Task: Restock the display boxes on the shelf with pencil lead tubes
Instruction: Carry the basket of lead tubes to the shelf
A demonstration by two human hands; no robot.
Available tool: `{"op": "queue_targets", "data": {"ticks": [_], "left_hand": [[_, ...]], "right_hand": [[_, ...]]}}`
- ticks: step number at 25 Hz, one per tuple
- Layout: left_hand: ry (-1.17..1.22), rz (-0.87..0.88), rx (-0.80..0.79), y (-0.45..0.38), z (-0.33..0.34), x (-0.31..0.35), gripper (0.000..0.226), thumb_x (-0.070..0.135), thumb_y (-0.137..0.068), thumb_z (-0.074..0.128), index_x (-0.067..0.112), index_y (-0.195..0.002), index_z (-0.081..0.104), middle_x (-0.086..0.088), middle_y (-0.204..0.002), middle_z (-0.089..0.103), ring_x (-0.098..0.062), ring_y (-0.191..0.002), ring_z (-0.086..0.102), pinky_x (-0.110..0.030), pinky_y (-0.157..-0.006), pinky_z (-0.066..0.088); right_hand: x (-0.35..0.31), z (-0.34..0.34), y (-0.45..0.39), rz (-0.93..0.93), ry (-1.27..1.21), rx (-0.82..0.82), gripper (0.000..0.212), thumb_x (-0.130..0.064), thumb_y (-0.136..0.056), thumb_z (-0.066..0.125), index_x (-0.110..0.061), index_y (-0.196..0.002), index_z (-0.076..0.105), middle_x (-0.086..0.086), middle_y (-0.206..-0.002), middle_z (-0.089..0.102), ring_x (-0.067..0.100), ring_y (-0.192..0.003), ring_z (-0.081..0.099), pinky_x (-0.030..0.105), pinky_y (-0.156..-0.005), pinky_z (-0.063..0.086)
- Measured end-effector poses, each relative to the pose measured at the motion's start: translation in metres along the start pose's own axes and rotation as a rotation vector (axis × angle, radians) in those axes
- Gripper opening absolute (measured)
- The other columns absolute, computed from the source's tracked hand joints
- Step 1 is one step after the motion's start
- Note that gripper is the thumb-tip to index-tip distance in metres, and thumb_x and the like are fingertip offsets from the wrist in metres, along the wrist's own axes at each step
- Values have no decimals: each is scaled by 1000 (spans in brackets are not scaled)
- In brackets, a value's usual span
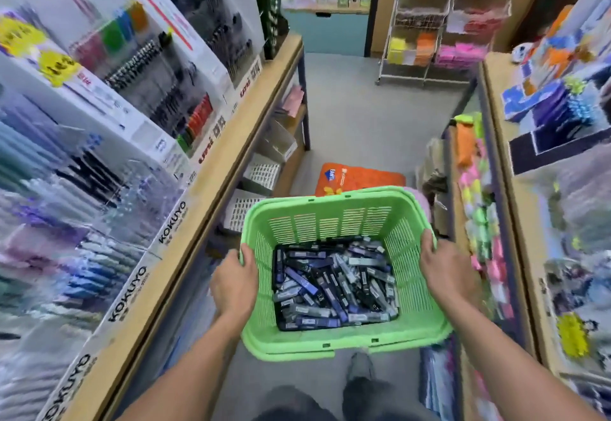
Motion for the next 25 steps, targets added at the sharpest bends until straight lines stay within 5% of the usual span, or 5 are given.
{"op": "queue_targets", "data": {"ticks": [9, 14, 19, 25], "left_hand": [[5, -227, 116, -129, 79, 85, 51, 45, -104, 33, 10, -73, 53, -19, -79, 67, -35, -72, 64, -37, -64, 48], [32, -286, 138, -206, 124, 118, 48, 40, -106, 33, 9, -76, 54, -12, -71, 59, -29, -65, 54, -36, -62, 40], [20, -370, 160, -259, 146, 144, 45, 39, -107, 32, 12, -78, 52, -3, -66, 49, -15, -55, 41, -33, -60, 32], [37, -477, 220, -305, 167, 159, 46, 37, -107, 33, 7, -78, 53, -7, -66, 53, -24, -62, 50, -35, -60, 34]], "right_hand": [[-148, 36, -221, -211, 56, -29, 71, -58, -103, 27, 0, -102, 68, 30, -100, 68, 44, -91, 66, 41, -71, 46], [-215, 88, -314, -245, 74, -28, 72, -60, -102, 28, -2, -100, 70, 28, -97, 69, 41, -89, 67, 40, -68, 45], [-285, 116, -386, -332, 86, -77, 68, -65, -100, 25, -12, -77, 60, 22, -81, 65, 37, -76, 63, 38, -66, 48], [-354, 154, -446, -401, 111, -148, 64, -64, -100, 27, -12, -73, 52, 17, -71, 54, 32, -66, 53, 37, -61, 43]]}}
Point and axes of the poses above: each hand's wrist, its own y-axis away from the middle knuckle, its own z-axis out of the palm, x = y × z, the point moved 7 cm from there along -y, towards the middle knuckle
